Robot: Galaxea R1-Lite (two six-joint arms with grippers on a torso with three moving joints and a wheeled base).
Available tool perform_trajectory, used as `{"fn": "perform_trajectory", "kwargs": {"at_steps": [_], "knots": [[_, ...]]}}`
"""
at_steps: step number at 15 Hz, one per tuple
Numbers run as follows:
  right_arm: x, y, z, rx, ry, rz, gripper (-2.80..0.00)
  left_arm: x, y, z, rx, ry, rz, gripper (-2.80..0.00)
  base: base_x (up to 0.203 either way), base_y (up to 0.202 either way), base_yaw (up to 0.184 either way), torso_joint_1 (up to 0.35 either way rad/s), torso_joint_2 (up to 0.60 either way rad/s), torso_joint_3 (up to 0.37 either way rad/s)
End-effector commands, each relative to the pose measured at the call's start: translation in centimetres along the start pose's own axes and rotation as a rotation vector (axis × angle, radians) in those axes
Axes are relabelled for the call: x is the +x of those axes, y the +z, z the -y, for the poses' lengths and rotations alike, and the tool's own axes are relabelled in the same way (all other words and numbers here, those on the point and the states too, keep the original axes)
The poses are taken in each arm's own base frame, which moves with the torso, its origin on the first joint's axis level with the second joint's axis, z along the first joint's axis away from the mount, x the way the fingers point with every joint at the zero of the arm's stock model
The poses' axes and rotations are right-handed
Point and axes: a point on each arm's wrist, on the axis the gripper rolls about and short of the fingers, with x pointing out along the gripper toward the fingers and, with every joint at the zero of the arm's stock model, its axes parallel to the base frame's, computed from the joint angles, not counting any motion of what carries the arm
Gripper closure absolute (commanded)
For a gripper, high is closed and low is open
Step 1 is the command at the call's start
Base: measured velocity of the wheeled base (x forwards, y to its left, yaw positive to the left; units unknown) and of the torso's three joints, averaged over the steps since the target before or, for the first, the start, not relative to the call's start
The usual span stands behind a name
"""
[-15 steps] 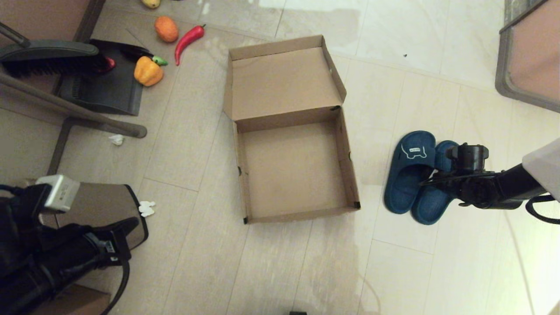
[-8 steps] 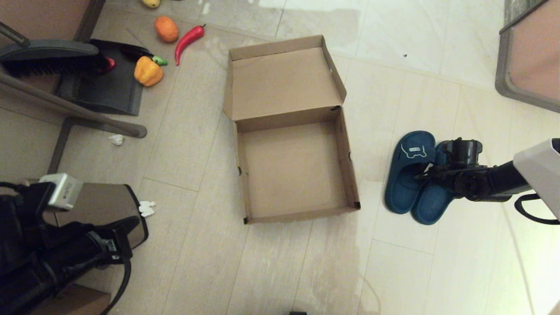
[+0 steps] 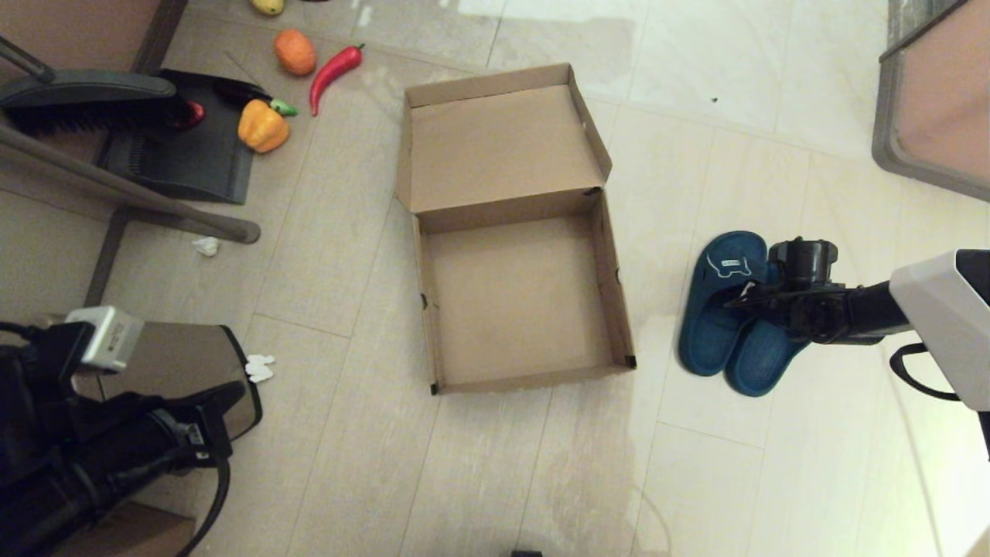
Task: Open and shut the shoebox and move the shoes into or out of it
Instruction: Put the shoes into the shoe box
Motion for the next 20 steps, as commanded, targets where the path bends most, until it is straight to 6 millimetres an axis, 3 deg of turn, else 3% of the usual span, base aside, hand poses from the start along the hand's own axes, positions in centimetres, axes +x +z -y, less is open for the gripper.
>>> {"fn": "perform_trajectory", "kwargs": {"at_steps": [1, 7, 10, 14, 20], "knots": [[0.5, -0.4, 0.1, 0.003, -0.005, 0.001, 0.0, -0.1, 0.1, 0.0, -0.001, 0.001, 0.01, 0.0, 0.0, 0.0, 0.0, 0.0, 0.0, 0.0], [0.7, -1.0, 0.6, 0.006, -0.036, -0.01, 0.0, -0.3, 0.5, 0.0, -0.001, 0.003, 0.028, 0.0, 0.0, 0.0, 0.0, 0.0, 0.0, 0.0], [-0.2, 0.0, 0.4, 0.011, -0.031, -0.002, 0.0, -1.0, 0.8, 0.0, 0.0, 0.001, 0.054, 0.0, 0.0, 0.0, 0.0, 0.0, 0.0, 0.0], [-3.2, 0.6, 0.9, 0.027, -0.048, -0.046, 0.0, -1.7, 0.1, -0.2, 0.002, 0.002, 0.045, 0.0, 0.0, 0.0, 0.0, 0.0, 0.0, 0.0], [-11.0, 3.4, 1.7, 0.063, -0.036, -0.039, 0.0, -2.0, 0.4, -0.2, 0.001, 0.002, 0.068, 0.0, 0.0, 0.0, 0.0, 0.0, 0.0, 0.0]]}}
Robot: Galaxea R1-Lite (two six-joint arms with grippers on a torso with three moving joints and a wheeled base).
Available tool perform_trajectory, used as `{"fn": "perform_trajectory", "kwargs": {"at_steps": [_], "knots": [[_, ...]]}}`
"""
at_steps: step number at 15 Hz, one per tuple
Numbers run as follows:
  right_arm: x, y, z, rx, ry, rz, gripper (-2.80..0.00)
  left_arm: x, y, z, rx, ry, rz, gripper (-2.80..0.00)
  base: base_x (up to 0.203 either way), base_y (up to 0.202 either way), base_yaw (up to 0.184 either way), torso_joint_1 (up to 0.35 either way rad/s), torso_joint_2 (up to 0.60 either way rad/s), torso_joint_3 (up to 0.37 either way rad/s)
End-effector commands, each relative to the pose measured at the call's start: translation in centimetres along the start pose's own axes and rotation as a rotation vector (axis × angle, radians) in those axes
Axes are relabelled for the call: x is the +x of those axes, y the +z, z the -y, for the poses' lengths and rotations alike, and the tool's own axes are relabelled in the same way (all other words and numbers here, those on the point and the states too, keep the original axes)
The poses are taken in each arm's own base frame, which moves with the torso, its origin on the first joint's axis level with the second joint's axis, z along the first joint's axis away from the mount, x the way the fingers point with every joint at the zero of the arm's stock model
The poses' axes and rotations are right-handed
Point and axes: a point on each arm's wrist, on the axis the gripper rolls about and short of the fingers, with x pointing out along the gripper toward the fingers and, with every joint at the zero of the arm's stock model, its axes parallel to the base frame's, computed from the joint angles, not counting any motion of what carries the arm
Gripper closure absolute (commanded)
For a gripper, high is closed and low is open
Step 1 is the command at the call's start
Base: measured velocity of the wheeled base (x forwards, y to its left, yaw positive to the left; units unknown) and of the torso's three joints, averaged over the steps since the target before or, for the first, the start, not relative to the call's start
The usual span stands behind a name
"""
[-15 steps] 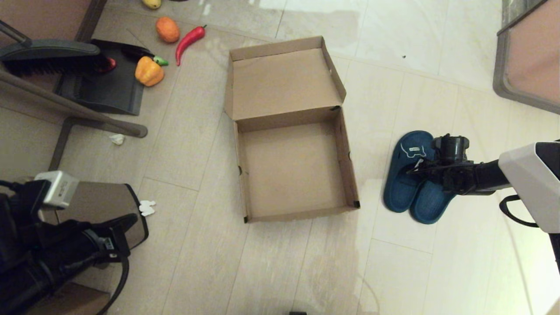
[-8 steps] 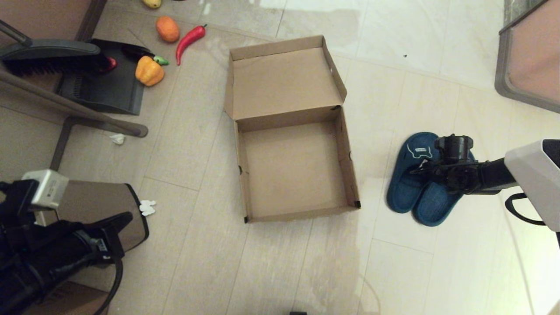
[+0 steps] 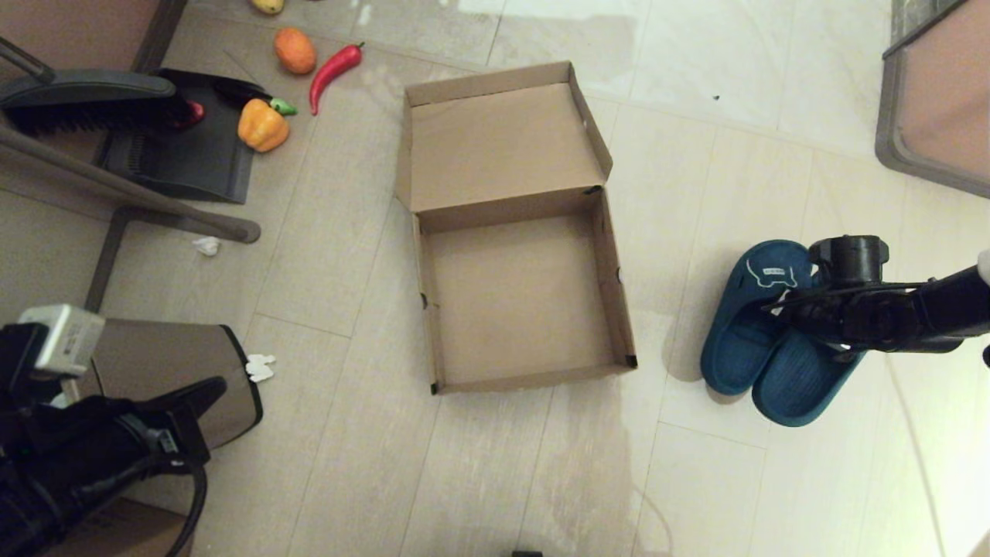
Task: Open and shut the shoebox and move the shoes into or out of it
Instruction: Put the shoes into the shoe box
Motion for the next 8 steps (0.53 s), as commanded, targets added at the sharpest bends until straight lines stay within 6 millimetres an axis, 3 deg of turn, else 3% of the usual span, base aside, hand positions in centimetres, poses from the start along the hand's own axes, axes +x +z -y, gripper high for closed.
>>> {"fn": "perform_trajectory", "kwargs": {"at_steps": [1, 5, 8], "knots": [[-3.9, 2.4, -0.1, 0.019, 0.038, 0.06, 0.0, -0.2, 0.0, 0.0, -0.002, 0.002, 0.009, 0.0, 0.0, 0.0, 0.0, 0.0, 0.0, 0.0], [-9.1, 3.8, -1.5, -0.003, 0.117, 0.051, 0.0, 0.3, 0.7, 0.1, -0.004, -0.008, 0.021, 0.0, 0.0, 0.0, 0.0, 0.0, 0.0, 0.0], [-13.0, 2.2, -5.5, -0.062, 0.251, 0.006, 0.0, 0.9, 0.6, 0.2, -0.002, -0.007, 0.002, 0.0, 0.0, 0.0, 0.0, 0.0, 0.0, 0.0]]}}
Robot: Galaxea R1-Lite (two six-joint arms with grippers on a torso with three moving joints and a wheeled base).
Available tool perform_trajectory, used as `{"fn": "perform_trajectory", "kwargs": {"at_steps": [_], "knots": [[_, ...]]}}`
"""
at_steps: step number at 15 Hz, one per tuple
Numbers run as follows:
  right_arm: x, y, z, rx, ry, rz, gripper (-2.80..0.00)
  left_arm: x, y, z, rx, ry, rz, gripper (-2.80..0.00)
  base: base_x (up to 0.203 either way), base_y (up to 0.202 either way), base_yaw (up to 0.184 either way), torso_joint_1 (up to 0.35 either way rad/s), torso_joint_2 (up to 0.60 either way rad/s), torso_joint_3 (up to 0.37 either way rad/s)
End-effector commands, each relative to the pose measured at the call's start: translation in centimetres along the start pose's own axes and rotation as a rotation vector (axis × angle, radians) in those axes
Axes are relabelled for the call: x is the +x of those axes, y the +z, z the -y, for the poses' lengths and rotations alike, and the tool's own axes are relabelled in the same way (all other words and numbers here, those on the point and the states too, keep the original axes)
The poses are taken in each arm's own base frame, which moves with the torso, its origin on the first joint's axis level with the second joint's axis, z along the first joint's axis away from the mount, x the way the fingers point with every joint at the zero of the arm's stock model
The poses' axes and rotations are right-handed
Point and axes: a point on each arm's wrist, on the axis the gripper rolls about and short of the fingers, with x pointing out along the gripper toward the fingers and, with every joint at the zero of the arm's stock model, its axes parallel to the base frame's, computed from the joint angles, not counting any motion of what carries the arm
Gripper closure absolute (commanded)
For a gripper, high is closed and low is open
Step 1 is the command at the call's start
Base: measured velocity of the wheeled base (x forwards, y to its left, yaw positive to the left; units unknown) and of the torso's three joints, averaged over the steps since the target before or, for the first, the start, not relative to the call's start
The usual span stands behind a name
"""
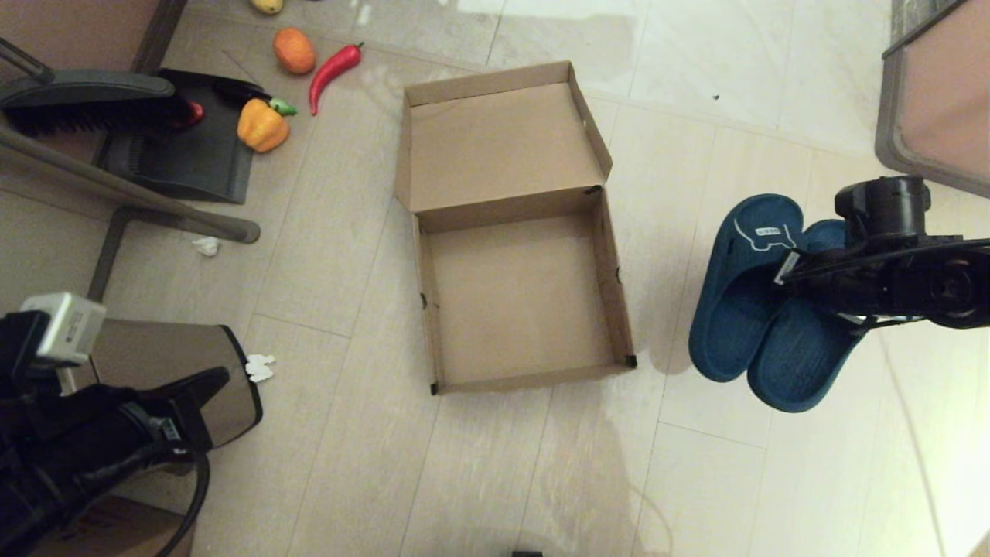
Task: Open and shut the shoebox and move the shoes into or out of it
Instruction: Put the shoes into the shoe box
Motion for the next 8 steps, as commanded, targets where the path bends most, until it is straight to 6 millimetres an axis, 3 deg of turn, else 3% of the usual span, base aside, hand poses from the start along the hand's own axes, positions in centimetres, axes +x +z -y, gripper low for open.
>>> {"fn": "perform_trajectory", "kwargs": {"at_steps": [1, 5, 8], "knots": [[-2.9, -0.1, -3.1, -0.022, 0.11, 0.019, 0.0, 0.8, 0.2, 0.1, 0.0, 0.004, -0.008, 0.0, 0.0, 0.0, 0.0, 0.0, 0.0, 0.0], [-6.5, -1.4, -10.1, -0.082, 0.319, -0.001, 0.0, 2.3, 1.5, 0.3, -0.002, 0.006, 0.009, 0.0, 0.0, 0.0, 0.0, 0.0, 0.0, 0.0], [-6.1, -4.0, -14.6, -0.129, 0.399, -0.046, 0.0, 3.1, 1.4, 0.4, -0.001, 0.005, -0.009, 0.0, 0.0, 0.0, 0.0, 0.0, 0.0, 0.0]]}}
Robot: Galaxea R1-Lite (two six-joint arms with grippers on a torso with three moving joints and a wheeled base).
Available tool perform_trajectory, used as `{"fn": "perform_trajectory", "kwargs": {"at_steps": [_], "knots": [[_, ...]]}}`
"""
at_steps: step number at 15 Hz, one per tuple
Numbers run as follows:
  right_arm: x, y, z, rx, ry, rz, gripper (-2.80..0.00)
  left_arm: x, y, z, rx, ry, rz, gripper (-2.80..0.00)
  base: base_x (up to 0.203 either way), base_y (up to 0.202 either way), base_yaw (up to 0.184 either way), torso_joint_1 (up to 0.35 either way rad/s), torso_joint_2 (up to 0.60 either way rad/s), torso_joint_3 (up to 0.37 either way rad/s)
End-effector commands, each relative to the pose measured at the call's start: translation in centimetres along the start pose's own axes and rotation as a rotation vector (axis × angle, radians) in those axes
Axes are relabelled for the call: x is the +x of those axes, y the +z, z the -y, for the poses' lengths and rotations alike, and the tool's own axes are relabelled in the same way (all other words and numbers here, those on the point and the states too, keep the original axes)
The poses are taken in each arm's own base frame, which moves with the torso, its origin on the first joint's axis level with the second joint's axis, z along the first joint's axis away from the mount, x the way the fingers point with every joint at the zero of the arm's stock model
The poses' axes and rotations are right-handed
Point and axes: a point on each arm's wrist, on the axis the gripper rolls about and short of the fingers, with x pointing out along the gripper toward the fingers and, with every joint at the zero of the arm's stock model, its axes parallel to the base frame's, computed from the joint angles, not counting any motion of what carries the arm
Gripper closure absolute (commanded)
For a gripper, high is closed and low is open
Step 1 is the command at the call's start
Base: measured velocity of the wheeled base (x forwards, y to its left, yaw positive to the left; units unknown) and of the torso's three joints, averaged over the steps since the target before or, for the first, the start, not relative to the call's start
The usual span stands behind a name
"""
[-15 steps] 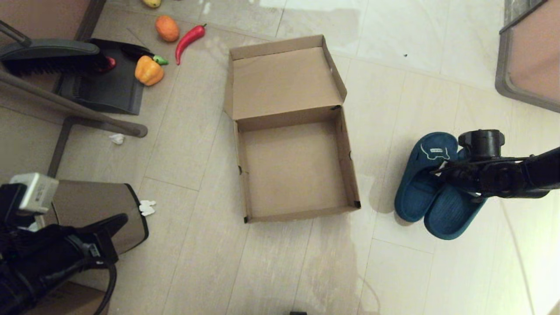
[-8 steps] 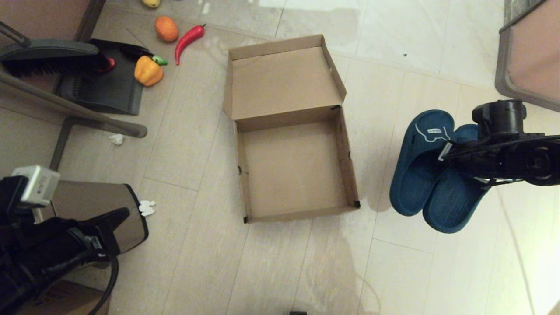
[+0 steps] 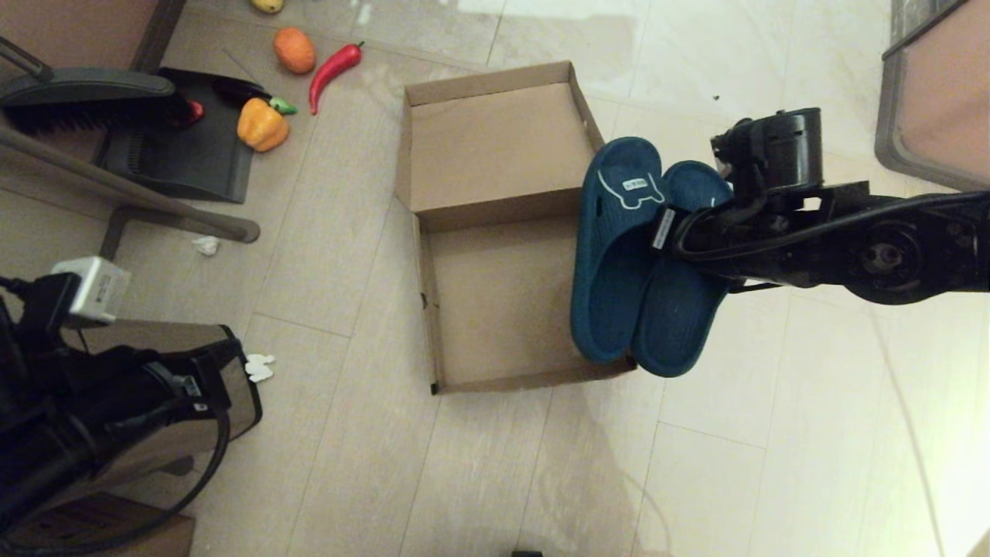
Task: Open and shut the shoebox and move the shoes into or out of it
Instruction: Put the shoes into the shoe box
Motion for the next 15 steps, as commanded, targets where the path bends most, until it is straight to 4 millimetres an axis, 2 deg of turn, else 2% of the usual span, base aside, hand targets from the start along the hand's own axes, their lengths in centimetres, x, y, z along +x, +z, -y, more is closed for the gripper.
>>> {"fn": "perform_trajectory", "kwargs": {"at_steps": [1, 4, 7, 11, 12, 13, 15], "knots": [[2.2, -2.2, -2.2, -0.03, 0.031, -0.043, 0.0, 0.9, -0.1, 0.1, 0.001, 0.001, -0.016, 0.0, 0.0, 0.0, 0.0, 0.0, 0.0, 0.0], [6.0, -5.7, -4.6, -0.114, 0.052, -0.087, 0.0, 1.4, 0.6, 0.2, 0.02, 0.003, 0.0, 0.0, 0.0, 0.0, 0.0, 0.0, 0.0, 0.0], [9.5, -7.1, -6.6, -0.175, 0.086, -0.06, 0.0, 1.5, 0.7, 0.2, 0.023, 0.006, 0.003, 0.0, 0.0, 0.0, 0.0, 0.0, 0.0, 0.0], [12.6, -8.3, -7.2, -0.448, 0.105, -0.016, 0.0, 1.4, 0.9, 0.0, 0.021, 0.013, 0.011, 0.0, 0.0, 0.0, 0.0, 0.0, 0.0, 0.0], [13.6, -9.2, -7.0, -0.502, 0.106, -0.007, 0.0, 1.4, 0.9, 0.0, 0.021, 0.014, 0.012, 0.0, 0.0, 0.0, 0.0, 0.0, 0.0, 0.0], [14.1, -9.4, -7.1, -0.522, 0.12, 0.054, 0.0, 1.2, 1.0, 0.0, 0.019, 0.017, 0.017, 0.0, 0.0, 0.0, 0.0, 0.0, 0.0, 0.0], [15.6, -10.9, -6.9, -0.564, 0.122, 0.098, 0.0, 1.1, 0.9, -0.2, 0.018, 0.023, 0.019, 0.0, 0.0, 0.0, 0.0, 0.0, 0.0, 0.0]]}}
